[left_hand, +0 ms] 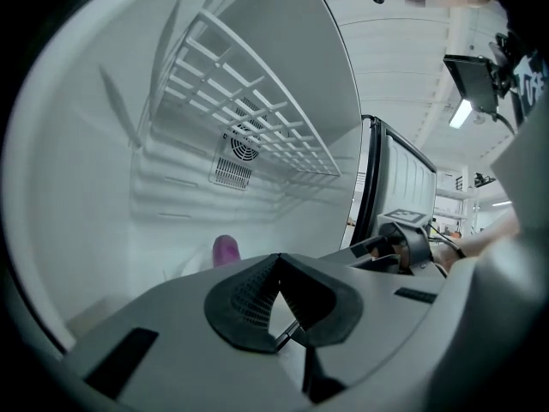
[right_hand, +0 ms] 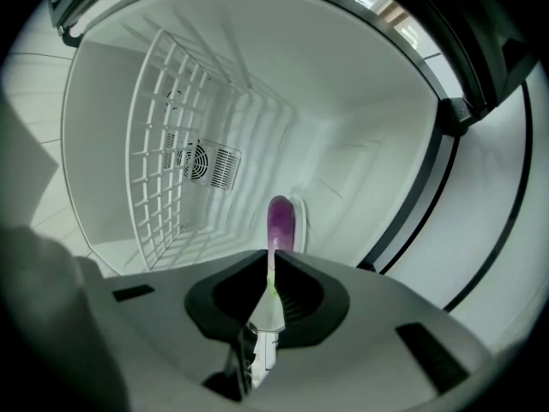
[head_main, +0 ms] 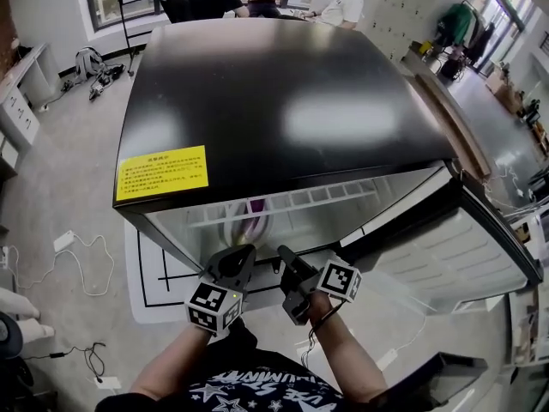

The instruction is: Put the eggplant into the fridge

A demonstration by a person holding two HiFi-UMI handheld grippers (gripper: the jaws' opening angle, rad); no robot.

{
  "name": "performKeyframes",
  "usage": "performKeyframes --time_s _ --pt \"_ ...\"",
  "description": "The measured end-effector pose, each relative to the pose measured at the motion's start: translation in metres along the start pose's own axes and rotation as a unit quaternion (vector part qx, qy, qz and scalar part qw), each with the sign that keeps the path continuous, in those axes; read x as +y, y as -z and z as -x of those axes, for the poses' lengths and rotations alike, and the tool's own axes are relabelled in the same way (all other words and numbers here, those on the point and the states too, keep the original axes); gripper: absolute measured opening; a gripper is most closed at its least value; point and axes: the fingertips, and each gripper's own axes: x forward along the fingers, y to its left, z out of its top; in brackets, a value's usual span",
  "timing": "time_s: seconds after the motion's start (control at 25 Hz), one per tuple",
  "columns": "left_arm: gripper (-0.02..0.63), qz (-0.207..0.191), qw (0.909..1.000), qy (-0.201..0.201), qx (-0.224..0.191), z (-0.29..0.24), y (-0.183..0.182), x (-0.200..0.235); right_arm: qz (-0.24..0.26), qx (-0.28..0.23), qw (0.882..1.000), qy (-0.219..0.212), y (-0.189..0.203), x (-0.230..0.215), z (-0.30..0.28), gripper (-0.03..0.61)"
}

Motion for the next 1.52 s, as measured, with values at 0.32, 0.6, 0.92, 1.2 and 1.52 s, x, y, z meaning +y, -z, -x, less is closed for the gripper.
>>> performKeyframes --time_s 0.32,0.6,0.92,1.2,1.52 --pt "0.009 -0.005 1.0 -0.004 0.002 0.026 0.011 -0.032 0.009 0.006 1.0 -0.011 0.036 0.0 0.045 0.031" --pt "0.009 -0.004 1.0 0.0 0.0 0.076 0.027 -0.08 0.011 0.007 1.0 -0.018 0.087 0.016 0.098 0.031" --pt "0.009 -0.027 0.9996 0.004 -0.011 0.136 0.034 -0.138 0.018 -0.013 0.999 -0.034 0.13 0.035 0.164 0.031" --pt "0.009 -0.037 0.9986 -0.024 -0.029 0.194 0.035 -0.169 0.051 -0.011 0.997 -0.049 0.157 0.052 0.211 0.031" --pt "0.009 -0.038 0.9986 -0.022 -0.029 0.22 0.042 -0.182 0.057 0.011 0.996 -0.06 0.192 0.063 0.215 0.031"
